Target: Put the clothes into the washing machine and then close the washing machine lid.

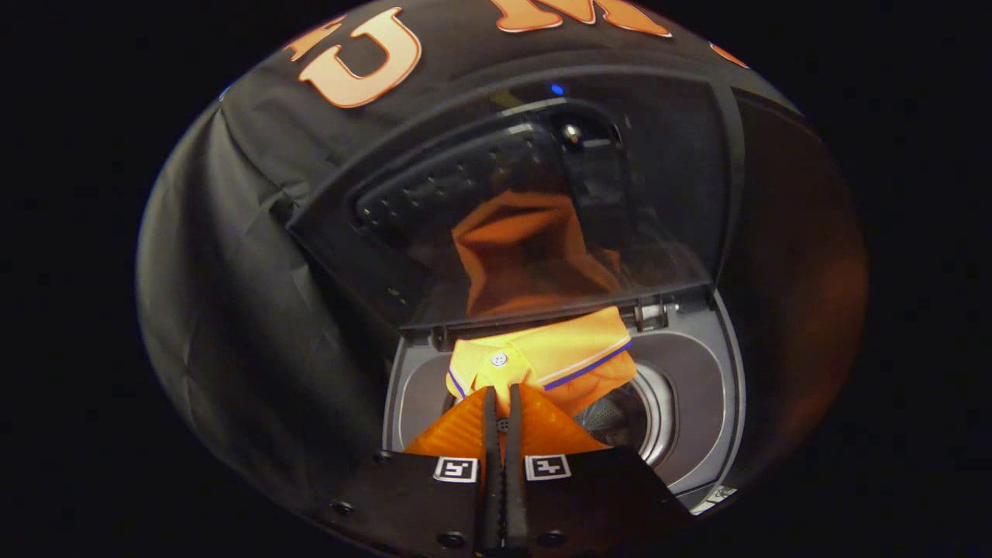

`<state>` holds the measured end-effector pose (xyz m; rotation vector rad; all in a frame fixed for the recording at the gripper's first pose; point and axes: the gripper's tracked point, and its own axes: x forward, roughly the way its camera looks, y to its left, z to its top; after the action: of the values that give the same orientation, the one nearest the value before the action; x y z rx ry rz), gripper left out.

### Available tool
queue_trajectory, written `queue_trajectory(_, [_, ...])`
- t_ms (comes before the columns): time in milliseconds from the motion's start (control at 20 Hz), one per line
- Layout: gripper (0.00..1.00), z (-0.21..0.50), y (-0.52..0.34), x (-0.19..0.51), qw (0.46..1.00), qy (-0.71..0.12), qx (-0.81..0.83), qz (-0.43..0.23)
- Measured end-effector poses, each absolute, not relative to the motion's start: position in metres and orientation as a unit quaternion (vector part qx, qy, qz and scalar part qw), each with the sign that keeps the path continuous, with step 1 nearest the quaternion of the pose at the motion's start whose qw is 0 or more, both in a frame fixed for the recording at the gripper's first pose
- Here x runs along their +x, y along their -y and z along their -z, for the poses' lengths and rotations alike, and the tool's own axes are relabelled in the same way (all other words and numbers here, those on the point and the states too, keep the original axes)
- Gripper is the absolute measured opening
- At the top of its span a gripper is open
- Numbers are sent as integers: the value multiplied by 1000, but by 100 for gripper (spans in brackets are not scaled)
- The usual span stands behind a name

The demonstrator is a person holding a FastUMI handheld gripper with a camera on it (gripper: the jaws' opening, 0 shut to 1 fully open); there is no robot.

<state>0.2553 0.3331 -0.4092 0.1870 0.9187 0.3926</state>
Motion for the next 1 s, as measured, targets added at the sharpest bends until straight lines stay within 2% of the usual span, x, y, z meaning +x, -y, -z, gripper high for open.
queue_trajectory(550, [9, 514, -317, 257, 841, -521, 63, -130])
queue_trajectory(1000, [9, 544, -315, 256, 835, -539, 20, -113])
